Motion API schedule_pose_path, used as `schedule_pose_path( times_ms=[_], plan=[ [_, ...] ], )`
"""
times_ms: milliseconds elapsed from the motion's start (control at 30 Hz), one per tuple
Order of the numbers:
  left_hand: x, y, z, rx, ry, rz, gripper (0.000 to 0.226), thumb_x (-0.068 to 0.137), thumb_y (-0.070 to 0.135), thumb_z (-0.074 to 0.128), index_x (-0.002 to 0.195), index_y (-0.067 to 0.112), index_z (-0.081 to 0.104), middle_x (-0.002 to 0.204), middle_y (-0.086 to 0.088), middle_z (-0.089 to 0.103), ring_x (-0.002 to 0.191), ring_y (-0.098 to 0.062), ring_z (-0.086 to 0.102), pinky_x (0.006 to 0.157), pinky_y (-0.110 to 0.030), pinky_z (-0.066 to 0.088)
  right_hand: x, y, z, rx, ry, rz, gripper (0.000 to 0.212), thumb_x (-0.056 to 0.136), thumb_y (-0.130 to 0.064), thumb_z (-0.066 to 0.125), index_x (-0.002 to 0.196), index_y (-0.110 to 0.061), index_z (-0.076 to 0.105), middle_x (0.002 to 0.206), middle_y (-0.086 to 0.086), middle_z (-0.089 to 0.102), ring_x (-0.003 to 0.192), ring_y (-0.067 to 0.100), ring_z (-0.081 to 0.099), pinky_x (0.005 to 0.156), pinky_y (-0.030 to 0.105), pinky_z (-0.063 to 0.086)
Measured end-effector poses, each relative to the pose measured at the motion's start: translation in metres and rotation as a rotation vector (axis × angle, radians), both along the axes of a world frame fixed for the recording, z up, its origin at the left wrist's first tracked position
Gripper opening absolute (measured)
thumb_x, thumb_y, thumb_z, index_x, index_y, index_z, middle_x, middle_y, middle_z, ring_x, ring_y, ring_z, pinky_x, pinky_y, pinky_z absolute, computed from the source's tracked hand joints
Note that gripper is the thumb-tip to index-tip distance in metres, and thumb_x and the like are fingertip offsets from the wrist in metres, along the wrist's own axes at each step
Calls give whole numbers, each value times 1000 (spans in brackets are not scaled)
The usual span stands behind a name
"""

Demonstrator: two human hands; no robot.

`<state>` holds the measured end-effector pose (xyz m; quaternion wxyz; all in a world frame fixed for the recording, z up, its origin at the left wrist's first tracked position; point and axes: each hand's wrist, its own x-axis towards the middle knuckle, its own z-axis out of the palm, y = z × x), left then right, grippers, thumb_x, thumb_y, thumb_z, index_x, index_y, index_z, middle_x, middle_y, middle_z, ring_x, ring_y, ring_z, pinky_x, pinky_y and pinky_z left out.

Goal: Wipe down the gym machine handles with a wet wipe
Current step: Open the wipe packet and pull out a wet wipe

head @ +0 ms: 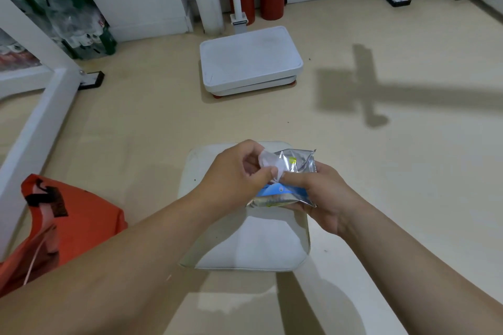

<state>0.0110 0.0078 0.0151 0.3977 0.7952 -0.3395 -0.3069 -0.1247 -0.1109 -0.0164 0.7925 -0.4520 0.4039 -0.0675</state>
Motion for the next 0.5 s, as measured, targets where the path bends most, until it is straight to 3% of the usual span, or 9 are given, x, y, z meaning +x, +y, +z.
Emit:
schedule_pose_path(
  times_ms=[67, 133, 200, 300, 400, 500],
  plan=[
    [0, 0, -1, 0, -106, -39, 8, 92, 19, 70, 85, 22, 68, 82, 2, 76, 78, -19, 73, 78, -40, 61, 3, 3, 1, -18, 4, -4, 28, 85, -4, 80, 112, -12, 78, 108, 16, 81, 90, 29, 79, 80, 41, 63],
    [0, -1, -2, -5, -171, -83, 12, 95, 20, 65, 83, 23, 63, 79, 3, 72, 75, -21, 67, 72, -40, 56, 6, 6, 2, -17, -10, -8, 29, 86, -6, 80, 114, -13, 78, 107, 15, 82, 93, 30, 80, 82, 42, 64],
    [-3, -2, -1, -33, -154, -105, 10, 97, 21, 61, 88, 22, 60, 84, 0, 71, 79, -27, 65, 73, -43, 55, 7, 7, 3, -5, -26, -28, 29, 89, -2, 76, 116, -13, 77, 107, 15, 81, 98, 33, 80, 83, 43, 65],
    [-5, -7, 0, -87, -42, -80, 8, 100, 28, 56, 93, 24, 57, 92, -7, 72, 80, -26, 64, 77, -45, 55, 7, 7, 0, -12, 3, -57, 29, 89, 4, 72, 113, -11, 77, 104, 17, 82, 85, 30, 80, 72, 38, 66],
    [-2, -12, 8, -175, 121, 82, 9, 96, 37, 58, 93, 29, 58, 98, -13, 73, 89, -32, 69, 87, -50, 60, 8, 9, -8, -31, 82, -74, 27, 90, 8, 68, 112, -8, 74, 98, 16, 82, 74, 28, 78, 69, 38, 65],
    [6, -14, 25, -324, 145, 299, 10, 103, 28, 60, 99, 19, 59, 99, -19, 75, 96, -40, 74, 90, -59, 60, 10, 12, -14, -3, 90, -83, 23, 89, 4, 74, 109, -7, 74, 93, 15, 82, 74, 30, 79, 72, 41, 67]
  ],
)
